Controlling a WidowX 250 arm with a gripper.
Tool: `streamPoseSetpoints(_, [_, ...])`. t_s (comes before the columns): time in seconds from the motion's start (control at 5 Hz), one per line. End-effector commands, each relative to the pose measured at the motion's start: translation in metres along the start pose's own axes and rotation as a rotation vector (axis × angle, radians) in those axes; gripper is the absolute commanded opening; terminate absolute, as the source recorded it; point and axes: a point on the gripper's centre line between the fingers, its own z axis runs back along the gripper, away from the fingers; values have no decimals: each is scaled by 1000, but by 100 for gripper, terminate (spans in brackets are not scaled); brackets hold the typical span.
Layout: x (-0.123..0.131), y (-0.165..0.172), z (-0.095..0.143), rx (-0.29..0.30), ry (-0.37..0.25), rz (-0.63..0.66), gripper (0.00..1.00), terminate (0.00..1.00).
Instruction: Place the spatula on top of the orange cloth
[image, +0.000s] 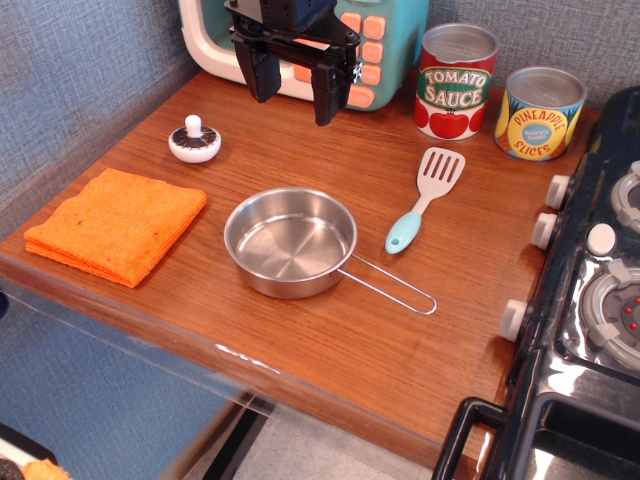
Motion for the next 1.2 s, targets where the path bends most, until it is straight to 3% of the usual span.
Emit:
streamPoseSetpoints(0.0, [0,0,0,0,0,0,100,0])
streamPoseSetpoints(0.2, [-3,4,-16,-1,-5,114,100,0])
streamPoseSetpoints(0.4, [6,-22,-33,-12,-9,132,100,0])
streamPoseSetpoints(1.0, [35,-87,-67,-26,87,-11,100,0])
